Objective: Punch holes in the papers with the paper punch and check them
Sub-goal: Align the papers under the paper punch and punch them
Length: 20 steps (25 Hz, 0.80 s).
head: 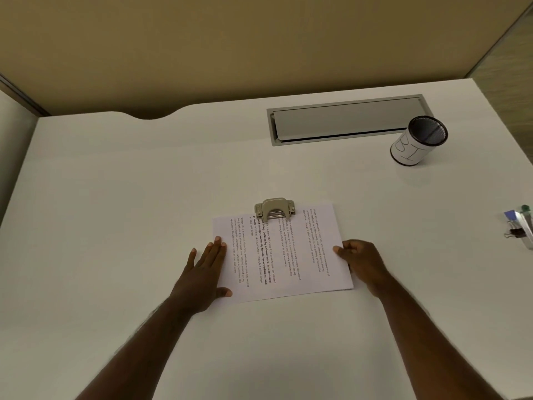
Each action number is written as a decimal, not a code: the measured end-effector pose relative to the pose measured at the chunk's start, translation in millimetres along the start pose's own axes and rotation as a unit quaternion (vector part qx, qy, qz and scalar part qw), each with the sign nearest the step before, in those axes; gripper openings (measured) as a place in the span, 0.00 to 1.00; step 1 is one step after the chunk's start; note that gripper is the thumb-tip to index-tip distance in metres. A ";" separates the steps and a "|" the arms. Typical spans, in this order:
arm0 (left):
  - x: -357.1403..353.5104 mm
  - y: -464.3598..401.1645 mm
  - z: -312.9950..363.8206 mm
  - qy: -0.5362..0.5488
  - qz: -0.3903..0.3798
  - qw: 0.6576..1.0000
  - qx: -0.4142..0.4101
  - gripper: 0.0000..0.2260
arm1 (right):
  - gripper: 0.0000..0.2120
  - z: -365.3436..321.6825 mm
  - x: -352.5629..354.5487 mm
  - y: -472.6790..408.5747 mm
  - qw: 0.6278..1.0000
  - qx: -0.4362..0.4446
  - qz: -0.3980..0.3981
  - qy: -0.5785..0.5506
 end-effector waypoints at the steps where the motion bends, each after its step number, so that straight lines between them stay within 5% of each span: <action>1: 1.1 -0.5 1.3 -0.005 -0.004 1.000 0.002 0.48 | 0.06 2.4 -1.5 3.7 1.000 0.004 0.012 -0.012; 20: 19.2 7.6 7.4 0.165 0.104 0.977 0.092 0.39 | 0.06 31.9 -5.5 22.5 0.995 -0.034 -0.015 -0.092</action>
Point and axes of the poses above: each hand's wrist, its own y-axis away from the middle knuckle, its own x-axis out of the back of the hand, z = x × y, the point moved 10 cm from there along -y, towards the middle knuckle, and after that the axes turned 15 degrees about -x, right-handed, at the moved point
